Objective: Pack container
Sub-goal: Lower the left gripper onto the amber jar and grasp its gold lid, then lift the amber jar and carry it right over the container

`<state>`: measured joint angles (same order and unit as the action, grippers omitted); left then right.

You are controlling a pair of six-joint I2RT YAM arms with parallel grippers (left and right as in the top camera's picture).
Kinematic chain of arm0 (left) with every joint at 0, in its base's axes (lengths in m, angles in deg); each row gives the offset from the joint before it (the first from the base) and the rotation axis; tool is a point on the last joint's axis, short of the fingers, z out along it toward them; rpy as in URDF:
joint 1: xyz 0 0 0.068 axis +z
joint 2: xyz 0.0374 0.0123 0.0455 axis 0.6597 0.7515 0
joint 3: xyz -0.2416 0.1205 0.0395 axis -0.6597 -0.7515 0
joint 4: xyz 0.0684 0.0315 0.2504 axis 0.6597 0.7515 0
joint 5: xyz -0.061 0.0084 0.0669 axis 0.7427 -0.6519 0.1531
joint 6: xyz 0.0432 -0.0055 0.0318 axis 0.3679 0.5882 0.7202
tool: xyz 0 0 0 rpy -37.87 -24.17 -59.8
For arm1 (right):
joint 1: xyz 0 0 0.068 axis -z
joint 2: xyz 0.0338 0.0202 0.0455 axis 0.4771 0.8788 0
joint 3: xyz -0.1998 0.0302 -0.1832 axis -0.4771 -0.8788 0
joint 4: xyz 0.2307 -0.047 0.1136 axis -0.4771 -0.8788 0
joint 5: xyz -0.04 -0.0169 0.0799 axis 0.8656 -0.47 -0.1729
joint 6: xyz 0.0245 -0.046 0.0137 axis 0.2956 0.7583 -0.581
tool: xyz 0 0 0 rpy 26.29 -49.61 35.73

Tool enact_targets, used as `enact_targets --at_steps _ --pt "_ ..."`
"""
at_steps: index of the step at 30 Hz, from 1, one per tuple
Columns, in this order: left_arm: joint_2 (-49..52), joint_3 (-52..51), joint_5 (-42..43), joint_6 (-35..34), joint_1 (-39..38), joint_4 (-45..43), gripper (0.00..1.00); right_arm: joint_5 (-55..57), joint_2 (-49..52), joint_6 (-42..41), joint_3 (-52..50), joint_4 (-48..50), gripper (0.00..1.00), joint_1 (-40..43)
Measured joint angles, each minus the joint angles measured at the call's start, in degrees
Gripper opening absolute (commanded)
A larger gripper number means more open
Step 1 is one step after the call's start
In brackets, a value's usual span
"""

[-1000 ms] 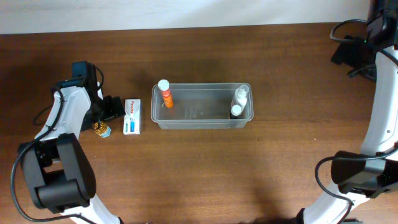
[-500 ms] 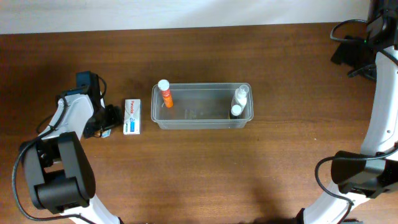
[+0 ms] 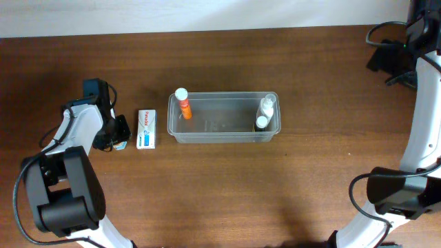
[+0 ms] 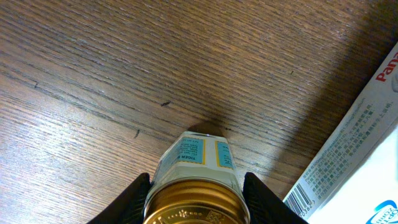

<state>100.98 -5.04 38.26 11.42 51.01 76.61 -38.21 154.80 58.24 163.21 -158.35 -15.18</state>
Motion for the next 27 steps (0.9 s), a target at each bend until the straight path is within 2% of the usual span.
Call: enact_targets --at_steps 5,10,15,23,27 --pt "0.0 0.0 0.0 0.0 0.0 0.7 0.28 0.0 0.0 0.0 0.0 0.0 0.98 0.0" --pt "0.0 1.9 0.0 0.0 0.0 5.8 0.27 0.0 0.0 0.0 0.0 0.0 0.99 0.0" --pt "-0.3 8.9 0.1 0.1 0.0 11.9 0.28 0.0 0.0 0.0 0.0 0.0 0.98 0.0" --pt "-2.2 18.1 4.9 4.4 -0.7 19.0 0.29 0.0 0.0 0.0 0.0 0.0 0.98 0.0" --pt "-3.9 21.6 6.2 7.6 -4.0 20.9 0.29 0.0 0.0 0.0 0.0 0.0 0.99 0.0"
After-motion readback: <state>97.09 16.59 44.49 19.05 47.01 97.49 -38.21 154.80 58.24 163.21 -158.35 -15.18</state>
